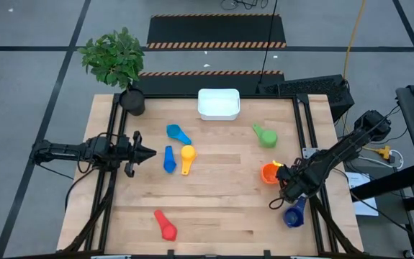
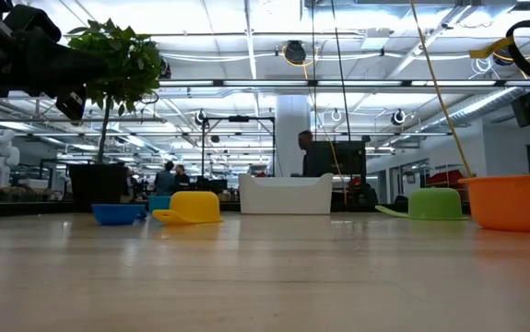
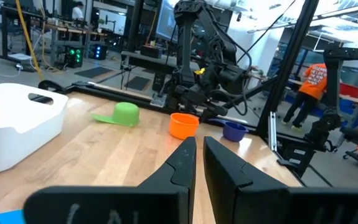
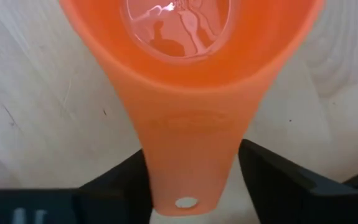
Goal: Nest measuring cups in basket
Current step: Move the orange measuring cup to the center of the table
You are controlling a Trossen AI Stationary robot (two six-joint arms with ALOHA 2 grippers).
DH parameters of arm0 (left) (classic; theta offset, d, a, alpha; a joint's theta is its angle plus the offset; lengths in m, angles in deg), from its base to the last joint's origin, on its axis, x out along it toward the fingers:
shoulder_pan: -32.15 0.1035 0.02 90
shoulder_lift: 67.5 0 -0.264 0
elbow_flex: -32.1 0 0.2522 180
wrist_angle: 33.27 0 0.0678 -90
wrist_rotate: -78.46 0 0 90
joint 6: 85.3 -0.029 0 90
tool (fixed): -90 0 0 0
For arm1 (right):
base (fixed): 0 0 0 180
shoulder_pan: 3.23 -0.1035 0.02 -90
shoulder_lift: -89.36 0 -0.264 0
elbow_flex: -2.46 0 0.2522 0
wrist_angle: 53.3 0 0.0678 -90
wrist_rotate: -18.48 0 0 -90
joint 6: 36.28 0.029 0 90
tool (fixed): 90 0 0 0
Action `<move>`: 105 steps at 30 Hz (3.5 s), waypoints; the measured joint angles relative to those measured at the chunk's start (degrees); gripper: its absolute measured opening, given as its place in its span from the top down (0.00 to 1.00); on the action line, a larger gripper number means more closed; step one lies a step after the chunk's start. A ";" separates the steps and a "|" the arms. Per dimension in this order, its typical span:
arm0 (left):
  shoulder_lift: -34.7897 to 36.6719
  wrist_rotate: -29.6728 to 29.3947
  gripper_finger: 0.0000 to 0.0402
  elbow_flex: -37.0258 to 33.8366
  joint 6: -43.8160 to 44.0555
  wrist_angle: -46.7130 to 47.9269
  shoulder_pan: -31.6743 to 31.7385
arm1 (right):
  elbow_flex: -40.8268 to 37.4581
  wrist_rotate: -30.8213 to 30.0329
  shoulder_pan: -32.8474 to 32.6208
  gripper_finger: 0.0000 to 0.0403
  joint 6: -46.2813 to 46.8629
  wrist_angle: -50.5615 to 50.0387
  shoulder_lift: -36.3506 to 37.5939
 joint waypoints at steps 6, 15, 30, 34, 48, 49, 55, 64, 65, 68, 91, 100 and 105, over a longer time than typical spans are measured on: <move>-0.02 -0.04 0.92 0.00 -0.13 0.06 0.00 | 0.00 0.88 0.00 0.65 -1.37 0.28 0.00; 0.00 -0.66 0.92 0.00 -0.15 -0.02 0.00 | 0.02 2.91 0.00 0.71 -1.04 0.65 0.00; -0.02 -0.72 0.92 0.00 -2.68 0.31 0.00 | 5.36 1.16 3.19 0.71 -4.12 6.28 0.00; -0.02 -0.74 0.92 0.00 -2.25 0.66 0.00 | 5.40 -0.41 3.64 0.69 -7.33 12.14 0.00; -0.02 -11.68 0.92 0.00 10.66 1.78 0.00 | 5.40 -0.98 7.09 0.70 -24.76 20.93 0.00; -0.02 -11.87 0.92 0.00 11.40 1.28 0.00 | 5.40 -0.35 7.54 0.71 -25.97 21.62 0.00; -0.86 -11.58 0.92 0.00 10.61 -1.91 -0.02 | 5.40 -0.12 10.42 0.73 -31.42 23.60 0.00; -9.22 -11.00 0.92 0.05 3.19 -12.97 -0.02 | 6.24 4.33 18.13 0.76 -39.42 26.12 0.00; -10.35 -11.02 0.92 0.09 2.50 -14.35 0.00 | 6.73 4.44 18.97 0.77 -40.30 26.16 0.00; -13.78 -11.46 0.92 1.50 1.29 -15.01 0.04 | 8.45 4.50 21.33 0.81 -43.34 26.17 -0.01; -38.69 -12.63 0.92 16.13 -4.23 -14.18 -0.23 | 9.44 3.84 23.82 1.00 -48.23 22.62 -0.04; -46.22 -11.69 0.92 24.11 -8.04 -11.79 -1.92 | 9.44 -4.81 23.82 1.00 -63.23 32.39 -0.04; -46.60 -10.49 0.92 26.41 -8.68 -10.79 -1.90 | 9.44 -5.24 23.82 1.00 -74.55 39.59 -0.04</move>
